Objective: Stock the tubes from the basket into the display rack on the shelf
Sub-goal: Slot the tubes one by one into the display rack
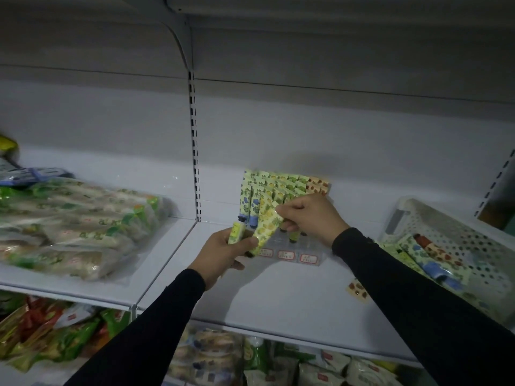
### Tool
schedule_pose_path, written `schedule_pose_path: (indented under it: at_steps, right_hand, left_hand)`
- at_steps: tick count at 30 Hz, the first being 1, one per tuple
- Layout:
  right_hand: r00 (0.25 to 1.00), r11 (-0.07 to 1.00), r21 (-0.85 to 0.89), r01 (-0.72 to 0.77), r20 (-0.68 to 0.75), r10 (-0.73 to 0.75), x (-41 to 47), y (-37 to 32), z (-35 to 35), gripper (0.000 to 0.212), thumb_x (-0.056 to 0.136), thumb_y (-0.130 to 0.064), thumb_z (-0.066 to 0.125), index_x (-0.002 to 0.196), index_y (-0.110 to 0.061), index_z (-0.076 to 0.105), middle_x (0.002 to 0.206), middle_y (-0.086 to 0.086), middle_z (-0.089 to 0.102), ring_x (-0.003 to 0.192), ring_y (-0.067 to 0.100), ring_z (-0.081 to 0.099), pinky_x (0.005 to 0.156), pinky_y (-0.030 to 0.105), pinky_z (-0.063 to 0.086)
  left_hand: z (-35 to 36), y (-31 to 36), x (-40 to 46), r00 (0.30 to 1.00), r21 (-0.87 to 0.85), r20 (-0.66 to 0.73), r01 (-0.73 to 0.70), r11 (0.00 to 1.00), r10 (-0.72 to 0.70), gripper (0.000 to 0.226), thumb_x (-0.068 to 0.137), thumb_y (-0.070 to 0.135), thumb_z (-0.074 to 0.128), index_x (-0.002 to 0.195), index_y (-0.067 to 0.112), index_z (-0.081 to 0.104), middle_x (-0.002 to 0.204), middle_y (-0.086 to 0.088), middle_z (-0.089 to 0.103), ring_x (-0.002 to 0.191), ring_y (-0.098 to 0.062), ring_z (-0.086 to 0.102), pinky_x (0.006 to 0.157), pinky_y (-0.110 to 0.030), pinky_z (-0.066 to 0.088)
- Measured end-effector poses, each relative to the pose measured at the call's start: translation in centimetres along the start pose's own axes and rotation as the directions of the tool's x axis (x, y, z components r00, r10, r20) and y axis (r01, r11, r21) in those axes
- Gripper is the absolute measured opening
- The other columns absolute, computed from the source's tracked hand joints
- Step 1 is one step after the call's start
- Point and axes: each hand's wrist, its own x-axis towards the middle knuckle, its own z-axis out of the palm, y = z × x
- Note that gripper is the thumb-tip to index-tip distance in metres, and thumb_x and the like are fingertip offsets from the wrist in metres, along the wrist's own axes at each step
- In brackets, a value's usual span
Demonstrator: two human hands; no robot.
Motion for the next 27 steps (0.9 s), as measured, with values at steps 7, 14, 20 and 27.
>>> schedule_pose_path:
  at_steps: [7, 14, 20, 27]
  right_hand:
    - [0.994, 0.979, -0.2, 0.031, -0.094, -0.051, 1.0, -0.1, -2.1, 0.024, 0.089, -0.017, 0.067, 0.071, -0.001, 0.071, 0.059, -0.001, 0.069, 0.052, 0.001, 0.066, 0.058, 0.017, 0.052]
    - [0.947, 0.878, -0.47, 0.091, -0.232, -0.223, 2.7, 0.0, -1.8, 0.036, 0.088, -0.02, 0.059, 0.062, 0.005, 0.064, 0.066, 0.017, 0.067, 0.059, 0.019, 0.064, 0.063, 0.019, 0.048]
    - [0.929, 0.821, -0.56, 0.105, -0.239, -0.282, 3.9, 0.7, -0.5, 0.042, 0.091, -0.023, 0.057, 0.054, -0.003, 0.055, 0.058, 0.015, 0.059, 0.065, 0.029, 0.06, 0.064, 0.029, 0.049]
    - [0.931, 0.817, -0.56, 0.138, -0.207, -0.299, 4.1, 1.4, 1.1, 0.039, 0.092, -0.02, 0.056, 0.061, 0.003, 0.06, 0.062, 0.018, 0.063, 0.063, 0.03, 0.059, 0.069, 0.036, 0.048]
  left_hand:
    - [-3.6, -3.2, 1.4, 0.899, 0.134, -0.439, 0.082, 0.988, -0.015, 0.017, 0.09, 0.025, 0.064, 0.085, 0.014, 0.052, 0.069, -0.008, 0.054, 0.057, -0.021, 0.047, 0.053, -0.03, 0.04]
    - [-4.7, -4.5, 1.2, 0.871, 0.387, -0.468, 0.051, 0.921, 0.149, 0.012, 0.093, 0.028, 0.06, 0.099, 0.02, 0.053, 0.081, -0.003, 0.062, 0.074, -0.02, 0.059, 0.058, -0.025, 0.036]
    - [-5.1, -5.3, 1.5, 0.891, 0.374, -0.424, 0.011, 0.927, 0.16, 0.015, 0.089, 0.031, 0.066, 0.098, 0.031, 0.054, 0.075, -0.005, 0.065, 0.066, -0.027, 0.062, 0.06, -0.034, 0.046]
    - [-5.0, -5.3, 1.5, 0.893, 0.368, -0.409, -0.026, 0.929, 0.187, 0.017, 0.089, 0.026, 0.067, 0.096, 0.033, 0.054, 0.069, -0.007, 0.063, 0.049, -0.015, 0.056, 0.049, -0.026, 0.043]
